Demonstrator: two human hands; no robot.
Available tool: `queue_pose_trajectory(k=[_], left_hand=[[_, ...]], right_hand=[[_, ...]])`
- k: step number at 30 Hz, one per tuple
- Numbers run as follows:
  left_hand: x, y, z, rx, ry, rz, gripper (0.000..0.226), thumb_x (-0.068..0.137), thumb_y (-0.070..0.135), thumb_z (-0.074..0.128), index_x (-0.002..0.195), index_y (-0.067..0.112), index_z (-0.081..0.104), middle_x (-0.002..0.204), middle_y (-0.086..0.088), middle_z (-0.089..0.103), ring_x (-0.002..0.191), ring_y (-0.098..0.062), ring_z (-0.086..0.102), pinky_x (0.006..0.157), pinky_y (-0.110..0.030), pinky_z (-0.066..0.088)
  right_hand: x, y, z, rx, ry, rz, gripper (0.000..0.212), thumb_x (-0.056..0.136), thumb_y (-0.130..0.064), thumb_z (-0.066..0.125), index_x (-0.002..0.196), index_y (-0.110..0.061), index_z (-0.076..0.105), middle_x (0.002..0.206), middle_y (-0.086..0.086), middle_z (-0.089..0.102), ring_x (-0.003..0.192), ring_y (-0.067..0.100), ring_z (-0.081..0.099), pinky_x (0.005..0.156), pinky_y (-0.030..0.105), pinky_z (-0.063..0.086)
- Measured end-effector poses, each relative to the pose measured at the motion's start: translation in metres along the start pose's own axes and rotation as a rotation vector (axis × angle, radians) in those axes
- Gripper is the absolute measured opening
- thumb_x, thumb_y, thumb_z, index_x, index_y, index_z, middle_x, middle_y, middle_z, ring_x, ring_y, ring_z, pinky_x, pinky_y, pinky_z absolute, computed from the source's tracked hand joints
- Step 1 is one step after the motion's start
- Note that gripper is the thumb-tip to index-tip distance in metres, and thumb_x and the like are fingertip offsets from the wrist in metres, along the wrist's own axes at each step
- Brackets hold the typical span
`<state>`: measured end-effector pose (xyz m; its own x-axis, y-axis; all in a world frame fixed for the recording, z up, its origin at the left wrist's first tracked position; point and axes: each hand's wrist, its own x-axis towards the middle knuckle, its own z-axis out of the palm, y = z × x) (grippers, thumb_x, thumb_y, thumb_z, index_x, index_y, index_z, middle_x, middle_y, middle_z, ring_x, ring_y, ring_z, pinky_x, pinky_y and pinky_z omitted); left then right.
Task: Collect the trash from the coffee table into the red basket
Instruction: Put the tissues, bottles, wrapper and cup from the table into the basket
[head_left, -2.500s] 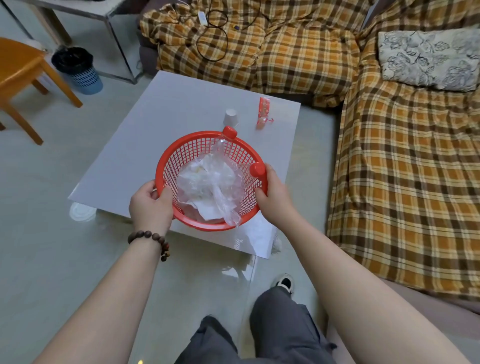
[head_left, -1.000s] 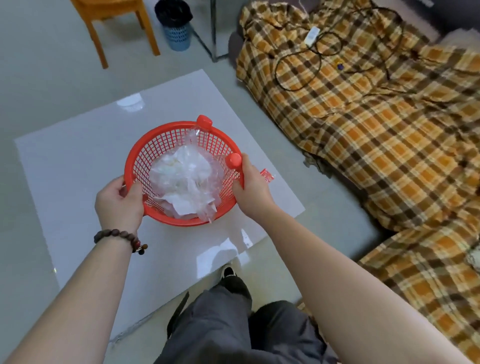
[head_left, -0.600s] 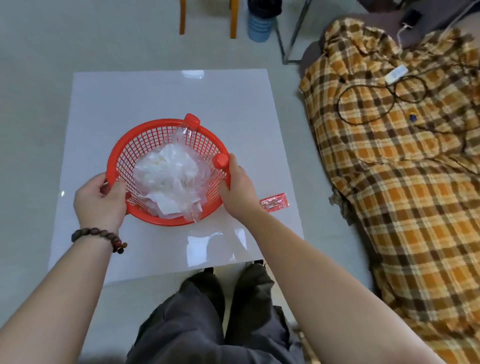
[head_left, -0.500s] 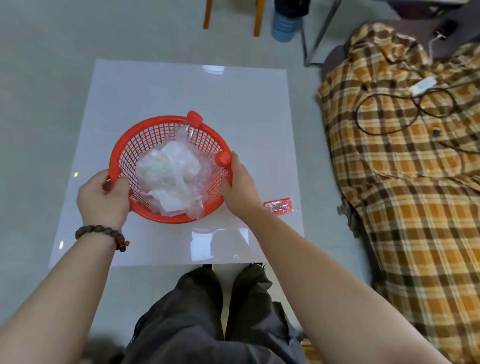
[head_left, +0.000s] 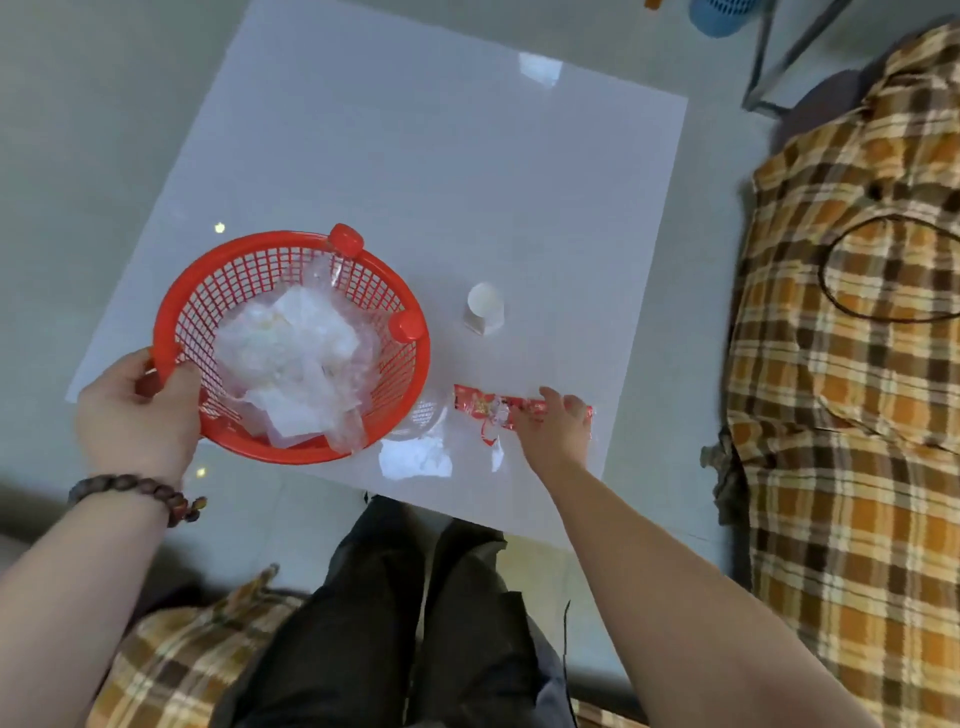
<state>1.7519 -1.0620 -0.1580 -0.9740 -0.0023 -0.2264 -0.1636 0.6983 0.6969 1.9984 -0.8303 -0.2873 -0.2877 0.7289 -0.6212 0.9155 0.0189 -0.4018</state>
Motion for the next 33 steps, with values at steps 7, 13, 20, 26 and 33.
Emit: queue_pose_trajectory(k=[7, 13, 20, 26, 33], left_hand=[[0.002, -0.051, 0.002, 0.062, -0.017, 0.017, 0.024, 0.076, 0.048, 0.058, 0.1, 0.042, 0.062, 0.073, 0.012, 0.066, 0.067, -0.011, 0.057, 0.073, -0.034, 0.047], [0.001, -0.066, -0.002, 0.066, 0.052, -0.058, 0.018, 0.074, 0.056, 0.062, 0.092, 0.059, 0.064, 0.077, 0.038, 0.066, 0.075, -0.01, 0.069, 0.077, -0.049, 0.057], [-0.016, -0.014, -0.009, 0.002, -0.028, 0.066, 0.016, 0.077, 0.033, 0.056, 0.086, 0.041, 0.067, 0.067, 0.023, 0.066, 0.062, 0.002, 0.062, 0.054, -0.017, 0.048], [-0.024, 0.029, -0.012, -0.057, -0.089, 0.13, 0.018, 0.086, 0.01, 0.061, 0.085, 0.028, 0.064, 0.072, 0.016, 0.066, 0.075, -0.016, 0.067, 0.059, -0.018, 0.047], [-0.036, 0.067, -0.014, -0.13, -0.091, 0.236, 0.018, 0.086, 0.008, 0.063, 0.091, 0.025, 0.066, 0.076, 0.022, 0.062, 0.067, 0.022, 0.057, 0.053, 0.001, 0.038]], right_hand=[[0.034, 0.011, 0.063, -0.14, -0.05, 0.093, 0.074, 0.08, -0.065, 0.051, 0.143, -0.039, 0.023, 0.158, 0.011, -0.012, 0.143, 0.038, -0.013, 0.116, 0.052, -0.002], [0.04, 0.007, 0.066, -0.147, 0.204, -0.058, 0.025, 0.091, -0.022, 0.051, 0.114, -0.017, 0.061, 0.14, 0.009, 0.042, 0.132, 0.032, 0.03, 0.105, 0.043, 0.031], [0.002, -0.043, 0.001, 0.07, 0.211, -0.246, 0.028, 0.099, -0.027, 0.037, 0.108, -0.011, 0.057, 0.097, 0.008, 0.062, 0.09, 0.03, 0.058, 0.067, 0.029, 0.039], [-0.077, -0.135, -0.057, 0.232, 0.298, -0.679, 0.029, 0.097, -0.026, 0.039, 0.119, -0.016, 0.055, 0.114, 0.006, 0.062, 0.104, 0.026, 0.057, 0.086, 0.034, 0.047], [-0.104, -0.207, -0.049, -0.244, 0.015, -0.821, 0.047, 0.093, -0.024, 0.043, 0.139, -0.023, 0.038, 0.151, 0.007, 0.028, 0.133, 0.033, 0.029, 0.109, 0.048, 0.03]])
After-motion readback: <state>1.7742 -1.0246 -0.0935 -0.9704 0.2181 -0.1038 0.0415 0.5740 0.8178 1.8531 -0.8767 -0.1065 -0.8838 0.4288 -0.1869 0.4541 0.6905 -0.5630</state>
